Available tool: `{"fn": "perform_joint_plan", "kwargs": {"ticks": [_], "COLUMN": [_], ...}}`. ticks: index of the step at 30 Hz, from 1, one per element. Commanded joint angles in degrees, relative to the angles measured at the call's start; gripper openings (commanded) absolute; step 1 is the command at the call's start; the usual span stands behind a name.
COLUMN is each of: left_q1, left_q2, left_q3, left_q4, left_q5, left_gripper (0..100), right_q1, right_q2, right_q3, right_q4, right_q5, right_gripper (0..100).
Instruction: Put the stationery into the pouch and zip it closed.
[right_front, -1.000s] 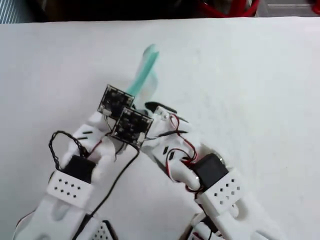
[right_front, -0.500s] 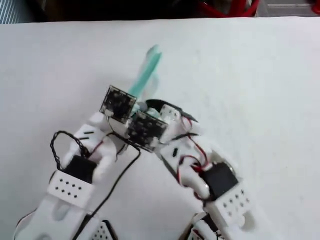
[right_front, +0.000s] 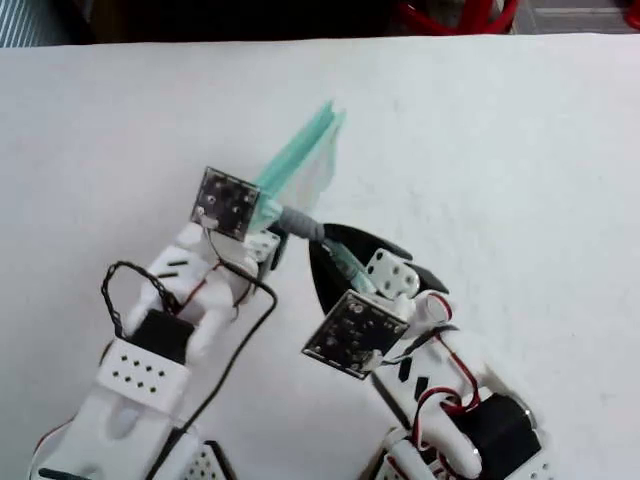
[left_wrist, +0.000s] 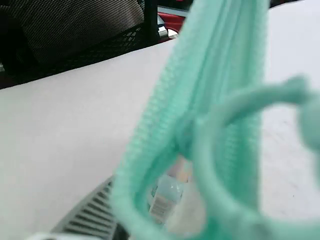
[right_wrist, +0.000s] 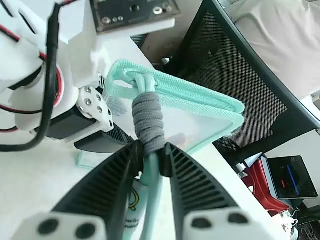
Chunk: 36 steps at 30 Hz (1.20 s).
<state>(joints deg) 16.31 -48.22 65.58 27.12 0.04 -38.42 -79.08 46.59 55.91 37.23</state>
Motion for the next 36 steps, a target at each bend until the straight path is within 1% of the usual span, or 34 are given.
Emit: {"fn": "perform_joint_plan", "kwargs": {"ticks": [1, 3, 6, 12, 16, 20, 24, 28, 32, 36], "left_q1": [-1.54, -2.33, -2.51, -1.1, -1.36, -0.92, -0.92, 0.66, 2.07, 2.33], "left_q2": [0.66, -3.03, -11.56, -32.04, -45.67, -56.92, -54.99, -51.03, -48.48, -46.64], "left_q3": [2.73, 3.16, 3.96, 15.82, 22.33, 22.95, 17.32, 13.36, 13.27, 14.15], "left_q4": [0.7, 1.85, 5.8, 4.75, 5.63, 10.9, 11.52, 11.43, 11.16, 6.15], "left_q5": [2.29, 1.93, -2.2, -8.53, -8.7, -7.47, -5.1, -5.01, -5.36, -5.36], "left_gripper": [21, 21, 21, 21, 21, 21, 21, 21, 21, 21], "right_q1": [1.01, 3.12, 5.49, 7.43, 8.48, 8.48, 8.31, 8.13, 8.22, 8.4], "right_q2": [-0.4, -0.4, -0.4, 0.57, 4.53, 9.1, 11.56, 13.58, 15.34, 16.48], "right_q3": [-2.99, -4.57, -5.8, -5.71, -5.98, -5.98, -5.98, -5.98, -5.98, -5.98], "right_q4": [0.31, 0.57, 0.57, 0.66, 0.22, -1.89, -4.7, -6.81, -7.96, -7.6], "right_q5": [-0.7, -0.79, -0.88, -0.88, -0.88, -1.67, -5.54, -6.59, -6.95, -6.95], "right_gripper": [2.0, 2.0, 2.0, 2.0, 2.0, 1.9, 1.9, 1.9, 1.9, 1.9]}}
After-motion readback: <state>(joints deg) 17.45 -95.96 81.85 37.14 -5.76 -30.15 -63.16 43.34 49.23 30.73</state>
